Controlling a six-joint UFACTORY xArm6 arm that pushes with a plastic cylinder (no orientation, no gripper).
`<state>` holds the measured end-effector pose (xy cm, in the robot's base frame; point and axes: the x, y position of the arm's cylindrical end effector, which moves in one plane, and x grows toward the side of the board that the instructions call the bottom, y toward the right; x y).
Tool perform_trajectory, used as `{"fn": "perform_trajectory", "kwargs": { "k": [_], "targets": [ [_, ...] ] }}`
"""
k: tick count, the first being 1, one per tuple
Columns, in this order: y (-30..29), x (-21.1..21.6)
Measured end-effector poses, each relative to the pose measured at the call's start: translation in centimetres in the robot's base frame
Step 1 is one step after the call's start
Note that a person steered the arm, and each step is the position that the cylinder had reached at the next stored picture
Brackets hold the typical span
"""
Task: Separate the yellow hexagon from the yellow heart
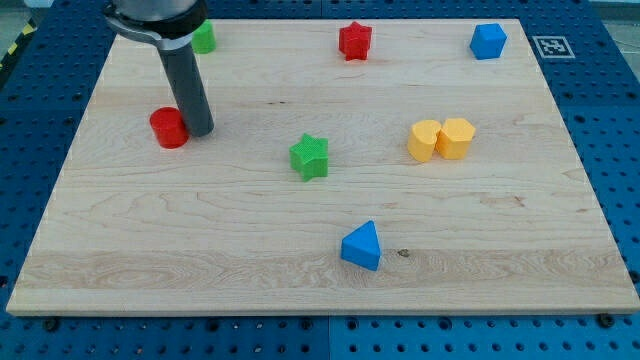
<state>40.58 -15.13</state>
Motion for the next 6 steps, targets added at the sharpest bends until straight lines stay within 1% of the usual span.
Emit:
{"fn": "perform_trajectory", "kwargs": {
  "k": [1, 2, 3, 4, 6],
  "targets": [
    [0.0, 0.0],
    [2.7, -0.6],
    [3.4, -0.3],
    [1.8, 1.2],
    [1.5, 1.1]
  ]
}}
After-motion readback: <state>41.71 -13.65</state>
